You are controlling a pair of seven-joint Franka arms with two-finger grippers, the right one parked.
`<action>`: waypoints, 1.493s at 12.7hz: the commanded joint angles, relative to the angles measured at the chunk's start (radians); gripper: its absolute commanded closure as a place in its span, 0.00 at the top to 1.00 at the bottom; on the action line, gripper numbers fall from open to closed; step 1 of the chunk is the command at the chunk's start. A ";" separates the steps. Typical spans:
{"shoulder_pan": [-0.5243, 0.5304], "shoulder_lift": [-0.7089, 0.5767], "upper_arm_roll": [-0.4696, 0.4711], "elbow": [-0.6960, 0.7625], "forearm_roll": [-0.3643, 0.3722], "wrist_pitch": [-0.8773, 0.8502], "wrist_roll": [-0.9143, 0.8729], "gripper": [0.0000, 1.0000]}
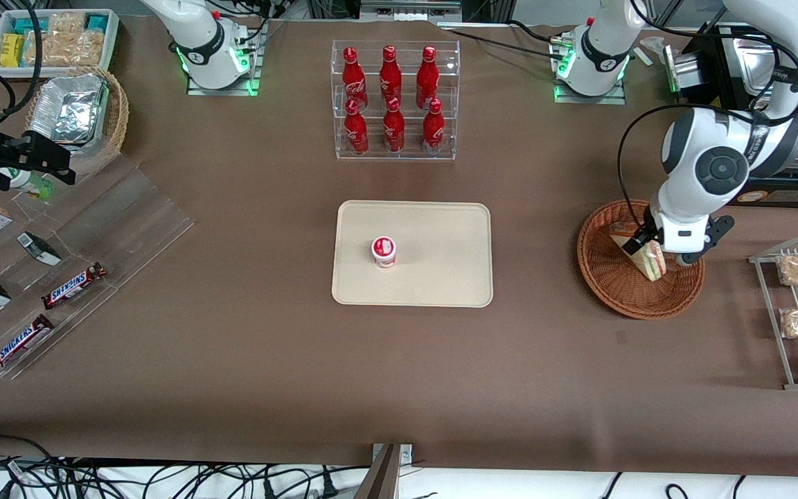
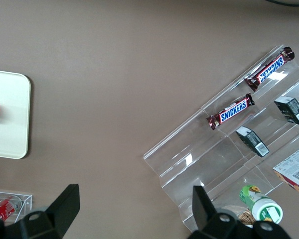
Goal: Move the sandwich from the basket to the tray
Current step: 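Close the left gripper on the sandwich's upright edge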
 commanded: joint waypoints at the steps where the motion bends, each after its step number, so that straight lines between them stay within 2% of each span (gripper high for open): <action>1: 0.000 -0.007 -0.007 -0.013 0.025 0.010 0.015 1.00; 3: 0.012 -0.010 -0.007 -0.035 0.024 0.010 0.111 1.00; 10: 0.037 -0.012 -0.005 -0.039 0.024 0.015 0.123 0.99; 11: 0.037 -0.010 -0.005 -0.036 0.024 0.018 0.121 0.88; 13: 0.038 0.000 -0.005 -0.038 0.024 0.062 0.081 0.83; 14: 0.037 0.009 -0.005 -0.036 0.024 0.067 0.066 0.73; 15: 0.037 0.010 -0.005 -0.036 0.024 0.069 0.066 0.58; 17: 0.038 0.010 -0.005 -0.033 0.024 0.069 0.063 0.33; 18: 0.037 0.008 -0.005 -0.033 0.024 0.069 0.063 0.26; 19: 0.038 0.008 -0.005 -0.033 0.024 0.067 0.063 0.25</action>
